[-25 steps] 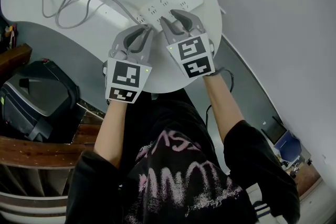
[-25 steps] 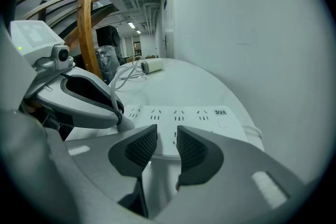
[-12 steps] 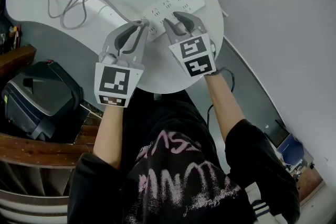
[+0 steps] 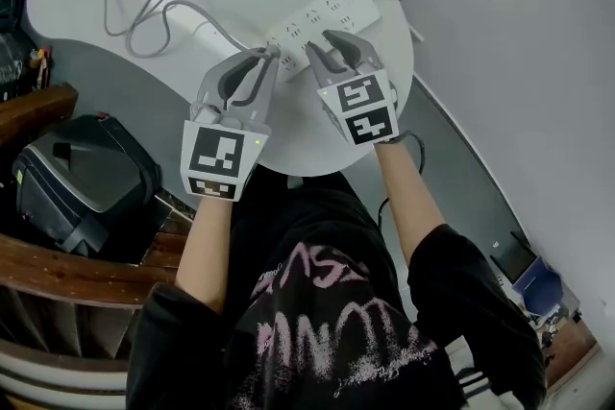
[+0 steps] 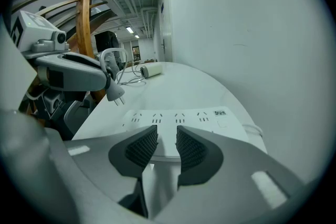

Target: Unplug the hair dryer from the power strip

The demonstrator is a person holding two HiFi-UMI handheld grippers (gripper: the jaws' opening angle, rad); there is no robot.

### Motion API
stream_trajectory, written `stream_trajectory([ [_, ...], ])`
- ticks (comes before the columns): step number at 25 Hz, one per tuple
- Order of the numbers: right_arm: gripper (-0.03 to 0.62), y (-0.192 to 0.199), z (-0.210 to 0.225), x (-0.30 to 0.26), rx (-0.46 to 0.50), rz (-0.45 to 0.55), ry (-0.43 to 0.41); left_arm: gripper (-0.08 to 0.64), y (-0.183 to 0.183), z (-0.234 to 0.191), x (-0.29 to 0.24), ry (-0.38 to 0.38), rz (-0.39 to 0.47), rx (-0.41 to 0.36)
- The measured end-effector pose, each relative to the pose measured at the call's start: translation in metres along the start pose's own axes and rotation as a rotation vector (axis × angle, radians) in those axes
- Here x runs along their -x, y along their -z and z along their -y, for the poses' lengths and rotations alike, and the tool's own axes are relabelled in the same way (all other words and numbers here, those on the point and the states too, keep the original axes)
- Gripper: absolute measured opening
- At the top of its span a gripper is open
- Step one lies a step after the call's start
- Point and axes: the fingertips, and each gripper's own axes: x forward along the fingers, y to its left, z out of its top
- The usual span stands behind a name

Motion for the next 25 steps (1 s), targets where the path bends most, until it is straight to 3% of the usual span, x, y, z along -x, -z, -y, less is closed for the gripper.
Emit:
stream_trajectory([
  [12, 0.021, -0.017, 0.012, 0.015, -0.019, 0.082, 0.069, 0.051, 0.008, -0.001, 0.000, -0.015, -0.006, 0.035],
  [25, 0.020, -0.029, 0.007, 0.032, -0.047, 0.137, 0.092, 0.054, 0.007, -0.008, 0.005, -0.031, 0.004, 0.034],
])
